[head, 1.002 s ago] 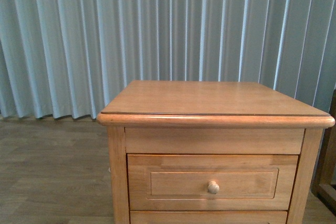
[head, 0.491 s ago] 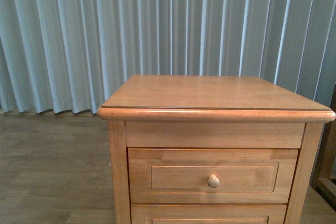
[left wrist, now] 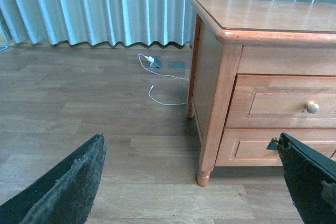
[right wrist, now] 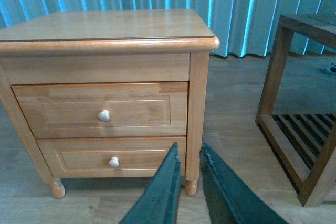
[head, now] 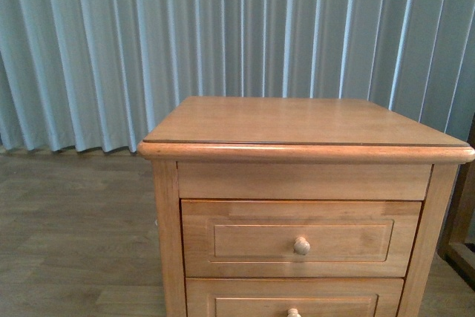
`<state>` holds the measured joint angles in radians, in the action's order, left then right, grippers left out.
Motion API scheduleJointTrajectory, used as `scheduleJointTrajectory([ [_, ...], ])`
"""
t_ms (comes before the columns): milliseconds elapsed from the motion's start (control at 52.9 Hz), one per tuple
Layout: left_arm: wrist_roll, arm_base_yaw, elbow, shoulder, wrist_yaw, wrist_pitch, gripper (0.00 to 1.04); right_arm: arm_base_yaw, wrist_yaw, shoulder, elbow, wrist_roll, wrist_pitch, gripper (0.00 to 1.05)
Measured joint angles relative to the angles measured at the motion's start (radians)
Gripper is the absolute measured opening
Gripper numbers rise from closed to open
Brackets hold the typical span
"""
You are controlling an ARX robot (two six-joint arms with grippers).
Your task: Put charger into drawer
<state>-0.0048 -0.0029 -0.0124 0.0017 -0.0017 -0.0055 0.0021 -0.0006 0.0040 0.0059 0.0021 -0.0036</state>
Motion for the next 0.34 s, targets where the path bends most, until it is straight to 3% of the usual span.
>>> scheduleJointTrajectory([
  [340, 0.0, 0.0, 0.0, 0.0, 0.0, 0.0, 0.99, 0.0, 0.0, 0.0, 0.0, 0.0, 0.0, 0.8],
])
